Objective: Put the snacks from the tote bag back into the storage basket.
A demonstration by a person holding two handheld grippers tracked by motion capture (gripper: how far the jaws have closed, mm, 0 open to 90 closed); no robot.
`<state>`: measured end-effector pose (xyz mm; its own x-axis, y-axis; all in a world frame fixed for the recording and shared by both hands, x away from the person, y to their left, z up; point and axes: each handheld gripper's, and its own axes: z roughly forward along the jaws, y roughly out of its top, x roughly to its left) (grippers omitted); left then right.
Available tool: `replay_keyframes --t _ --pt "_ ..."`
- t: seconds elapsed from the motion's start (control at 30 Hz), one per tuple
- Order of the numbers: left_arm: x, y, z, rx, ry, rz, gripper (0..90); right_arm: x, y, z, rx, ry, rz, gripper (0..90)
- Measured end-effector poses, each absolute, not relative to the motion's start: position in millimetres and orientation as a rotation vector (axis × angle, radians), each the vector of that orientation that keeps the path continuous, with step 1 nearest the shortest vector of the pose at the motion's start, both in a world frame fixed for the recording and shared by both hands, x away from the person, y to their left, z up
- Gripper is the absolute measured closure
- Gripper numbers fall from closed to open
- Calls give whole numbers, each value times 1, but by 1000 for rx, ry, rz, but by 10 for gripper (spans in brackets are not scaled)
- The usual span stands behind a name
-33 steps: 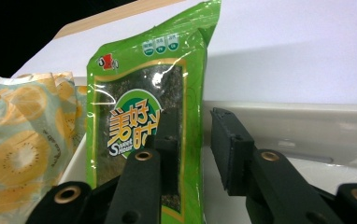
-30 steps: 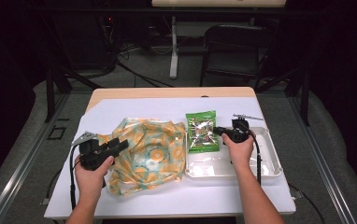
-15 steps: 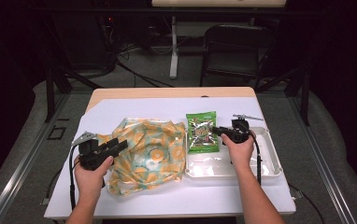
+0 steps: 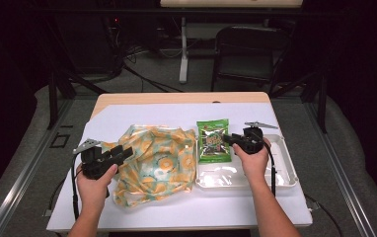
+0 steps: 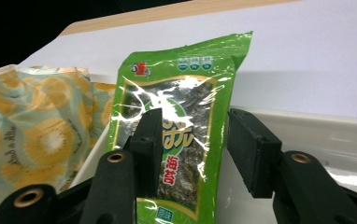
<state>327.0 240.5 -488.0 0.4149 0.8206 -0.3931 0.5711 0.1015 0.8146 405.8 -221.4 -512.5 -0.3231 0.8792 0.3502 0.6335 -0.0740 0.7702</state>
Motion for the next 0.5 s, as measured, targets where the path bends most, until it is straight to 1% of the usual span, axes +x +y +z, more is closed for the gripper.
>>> replay_keyframes --t 0.3,0.5 --pt "330 244 -490 1592 1274 302 481 394 -214 -501 1569 1941 1354 542" --pt "333 247 -492 1590 1289 319 472 391 -218 -501 1564 1945 1326 534"
